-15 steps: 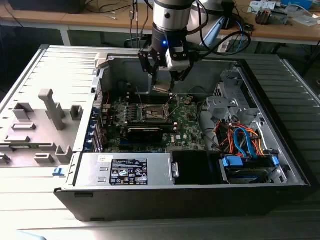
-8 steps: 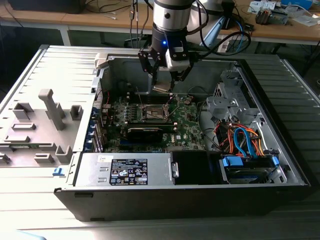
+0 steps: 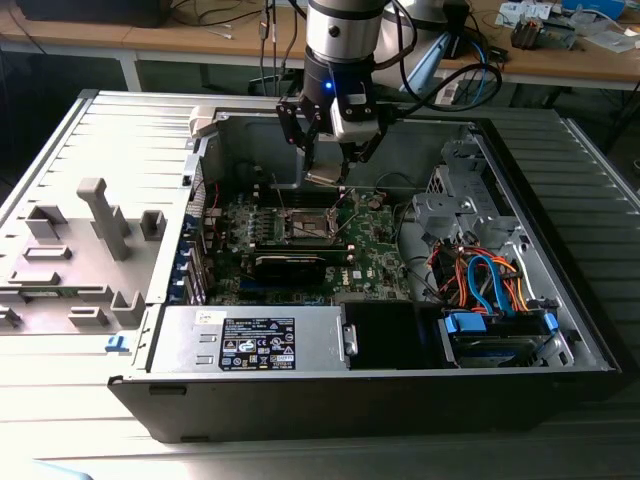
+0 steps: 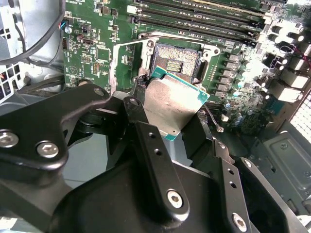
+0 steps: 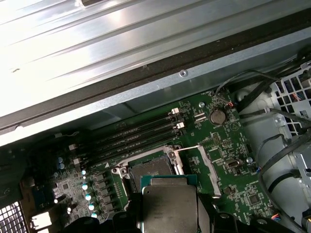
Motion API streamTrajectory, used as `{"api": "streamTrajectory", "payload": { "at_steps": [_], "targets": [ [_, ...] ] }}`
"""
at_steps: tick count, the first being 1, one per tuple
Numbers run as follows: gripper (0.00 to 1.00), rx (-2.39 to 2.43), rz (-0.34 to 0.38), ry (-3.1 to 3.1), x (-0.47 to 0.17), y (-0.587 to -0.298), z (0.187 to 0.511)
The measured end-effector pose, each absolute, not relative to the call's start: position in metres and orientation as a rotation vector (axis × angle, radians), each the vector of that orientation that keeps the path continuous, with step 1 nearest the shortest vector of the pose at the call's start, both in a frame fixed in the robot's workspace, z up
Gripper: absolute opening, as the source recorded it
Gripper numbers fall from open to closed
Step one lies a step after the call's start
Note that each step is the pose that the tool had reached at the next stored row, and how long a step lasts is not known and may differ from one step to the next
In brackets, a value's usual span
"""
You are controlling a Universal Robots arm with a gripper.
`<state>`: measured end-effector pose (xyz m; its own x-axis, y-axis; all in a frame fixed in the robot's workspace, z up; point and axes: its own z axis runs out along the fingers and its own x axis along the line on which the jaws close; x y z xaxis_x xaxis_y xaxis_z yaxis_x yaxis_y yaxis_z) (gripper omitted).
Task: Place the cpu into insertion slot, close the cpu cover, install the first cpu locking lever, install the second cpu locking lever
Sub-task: 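Place the cpu into insertion slot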
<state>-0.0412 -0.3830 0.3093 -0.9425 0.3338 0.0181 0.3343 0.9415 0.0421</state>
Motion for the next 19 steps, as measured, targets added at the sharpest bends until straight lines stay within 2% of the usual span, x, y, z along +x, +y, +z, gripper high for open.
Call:
{"api": "streamTrajectory", "payload": {
  "at_steps": [19],
  "targets": [
    [0.55, -0.557, -0.070, -3.081, -0.0412, -0.3830, 0.3092]
  ]
}}
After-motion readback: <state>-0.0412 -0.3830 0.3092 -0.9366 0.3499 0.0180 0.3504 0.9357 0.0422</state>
